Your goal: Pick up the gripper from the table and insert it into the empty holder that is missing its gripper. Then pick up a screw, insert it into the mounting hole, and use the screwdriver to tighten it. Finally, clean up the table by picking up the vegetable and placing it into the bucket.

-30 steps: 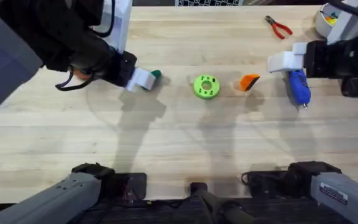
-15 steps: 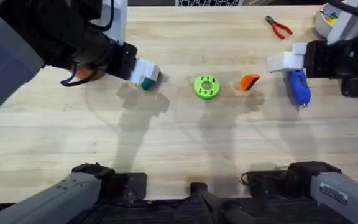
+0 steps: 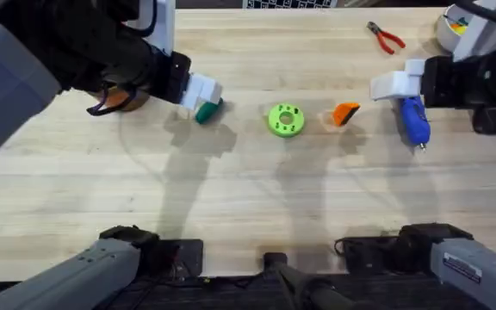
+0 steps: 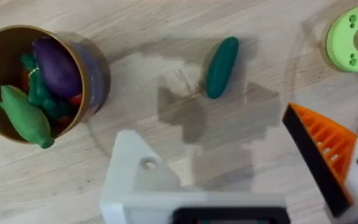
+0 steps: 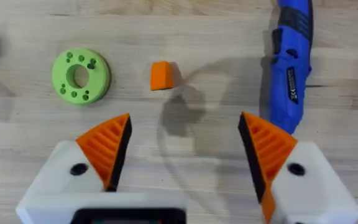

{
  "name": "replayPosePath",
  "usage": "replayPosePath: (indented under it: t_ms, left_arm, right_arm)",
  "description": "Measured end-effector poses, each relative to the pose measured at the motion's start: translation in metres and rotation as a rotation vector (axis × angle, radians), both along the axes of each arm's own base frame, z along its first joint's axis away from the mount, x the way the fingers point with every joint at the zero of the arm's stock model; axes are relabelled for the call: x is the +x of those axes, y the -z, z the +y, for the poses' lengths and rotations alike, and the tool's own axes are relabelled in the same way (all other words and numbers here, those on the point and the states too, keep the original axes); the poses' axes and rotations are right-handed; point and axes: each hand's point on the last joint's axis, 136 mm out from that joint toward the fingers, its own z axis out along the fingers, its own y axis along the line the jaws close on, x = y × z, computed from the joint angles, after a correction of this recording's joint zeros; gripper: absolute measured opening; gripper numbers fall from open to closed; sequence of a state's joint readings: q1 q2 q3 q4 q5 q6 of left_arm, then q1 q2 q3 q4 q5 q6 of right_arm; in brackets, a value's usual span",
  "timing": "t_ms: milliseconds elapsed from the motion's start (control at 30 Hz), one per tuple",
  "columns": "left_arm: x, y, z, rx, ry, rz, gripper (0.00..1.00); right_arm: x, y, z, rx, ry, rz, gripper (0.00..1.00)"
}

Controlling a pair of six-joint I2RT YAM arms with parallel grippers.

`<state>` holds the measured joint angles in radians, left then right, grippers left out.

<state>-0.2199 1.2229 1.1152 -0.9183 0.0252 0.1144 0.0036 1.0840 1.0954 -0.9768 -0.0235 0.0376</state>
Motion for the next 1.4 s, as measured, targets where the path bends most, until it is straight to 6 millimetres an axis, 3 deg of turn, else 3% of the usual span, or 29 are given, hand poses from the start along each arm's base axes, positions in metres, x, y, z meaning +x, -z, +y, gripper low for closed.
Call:
replayPosePath:
  t_ms: [100,433,800,1033,1267,1400]
  left_arm:
    - [0.003,-0.002,-0.001,-0.003,0.0,-0.017,0.987]
    - [0.042,-0.031,0.0,-0.003,-0.033,-0.215,0.988]
    - [0.056,-0.052,0.003,-0.029,-0.056,-0.391,0.987]
    - [0.039,-0.063,0.024,-0.093,-0.1,-0.635,0.986]
    - [0.004,-0.047,0.044,-0.16,-0.103,-0.72,0.987]
    - [-0.014,-0.038,0.039,-0.198,-0.065,-0.751,0.986]
  right_arm:
    - [0.0,0.0,0.0,0.0,0.0,0.0,0.993]
    - [0.0,0.0,0.0,0.0,0.0,0.0,0.994]
    - [0.0,0.0,0.0,0.0,0.0,0.0,0.993]
    - [0.0,0.0,0.0,0.0,0.0,0.0,0.994]
    - [0.0,0.0,0.0,0.0,0.0,0.0,0.994]
    - [0.0,0.0,0.0,0.0,0.0,0.0,0.994]
